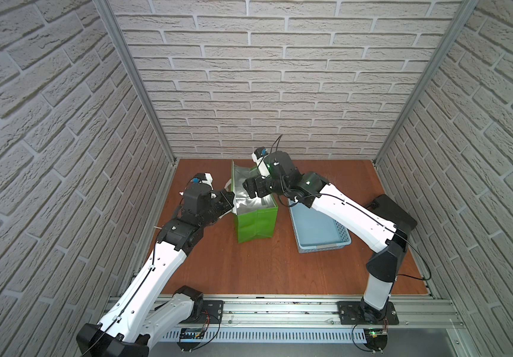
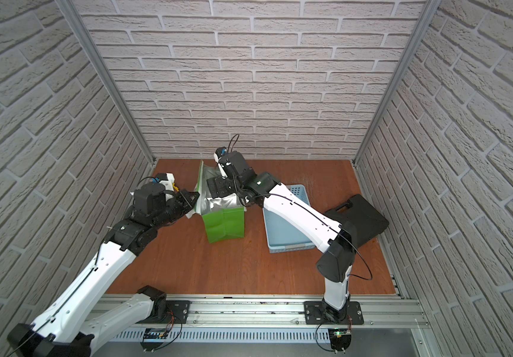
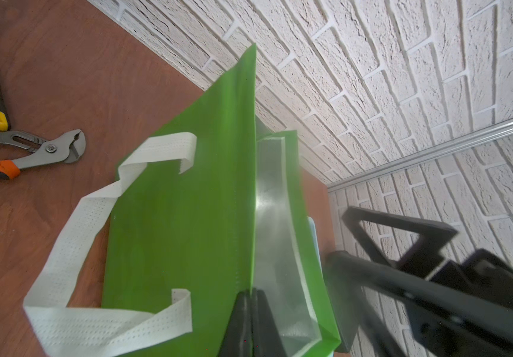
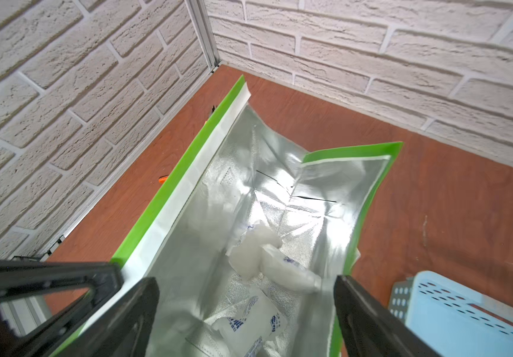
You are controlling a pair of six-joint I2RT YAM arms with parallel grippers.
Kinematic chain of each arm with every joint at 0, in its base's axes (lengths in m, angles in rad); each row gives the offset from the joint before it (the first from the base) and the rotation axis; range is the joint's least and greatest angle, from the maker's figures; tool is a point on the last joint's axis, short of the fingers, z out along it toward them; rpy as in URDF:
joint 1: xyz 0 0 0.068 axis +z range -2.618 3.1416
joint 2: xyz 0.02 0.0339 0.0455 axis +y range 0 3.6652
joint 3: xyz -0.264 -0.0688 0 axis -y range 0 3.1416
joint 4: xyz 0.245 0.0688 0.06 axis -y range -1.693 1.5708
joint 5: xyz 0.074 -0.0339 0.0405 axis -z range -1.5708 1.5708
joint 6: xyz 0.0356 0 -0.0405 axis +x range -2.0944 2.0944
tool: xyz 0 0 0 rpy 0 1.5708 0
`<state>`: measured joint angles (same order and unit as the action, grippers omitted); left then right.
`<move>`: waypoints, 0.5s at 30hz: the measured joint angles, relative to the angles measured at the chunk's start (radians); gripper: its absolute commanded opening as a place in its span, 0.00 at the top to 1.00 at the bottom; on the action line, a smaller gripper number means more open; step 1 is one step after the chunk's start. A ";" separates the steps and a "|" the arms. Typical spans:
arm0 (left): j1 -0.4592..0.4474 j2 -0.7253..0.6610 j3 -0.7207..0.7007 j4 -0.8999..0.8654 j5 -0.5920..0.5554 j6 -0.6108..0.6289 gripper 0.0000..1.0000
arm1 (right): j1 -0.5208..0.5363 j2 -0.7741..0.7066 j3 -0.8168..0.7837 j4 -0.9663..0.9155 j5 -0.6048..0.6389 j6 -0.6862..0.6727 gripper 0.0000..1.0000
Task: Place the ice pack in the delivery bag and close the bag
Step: Place the ice pack in the delivery bag, then tear off the adhesive seal from the delivery bag.
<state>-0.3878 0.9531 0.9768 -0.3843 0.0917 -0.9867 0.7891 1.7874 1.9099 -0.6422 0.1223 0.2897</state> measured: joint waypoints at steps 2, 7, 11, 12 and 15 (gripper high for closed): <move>0.000 0.000 0.005 -0.014 0.000 0.005 1.00 | -0.009 -0.064 -0.034 0.000 0.011 -0.025 0.04; -0.001 0.000 0.051 -0.074 0.006 0.035 0.56 | -0.050 -0.220 -0.151 0.008 0.031 -0.089 0.01; -0.003 0.000 0.125 -0.145 0.009 0.064 0.28 | -0.090 -0.334 -0.276 0.012 0.043 -0.130 0.01; -0.007 0.002 0.150 -0.170 0.007 0.071 0.24 | -0.100 -0.352 -0.301 0.010 0.046 -0.136 0.01; -0.034 0.015 0.224 -0.249 -0.001 0.100 0.15 | -0.117 -0.383 -0.352 0.008 0.059 -0.144 0.01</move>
<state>-0.4221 0.9680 1.2011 -0.6338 0.0906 -0.8867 0.6716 1.4044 1.5578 -0.6342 0.1814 0.1455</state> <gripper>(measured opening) 0.812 0.989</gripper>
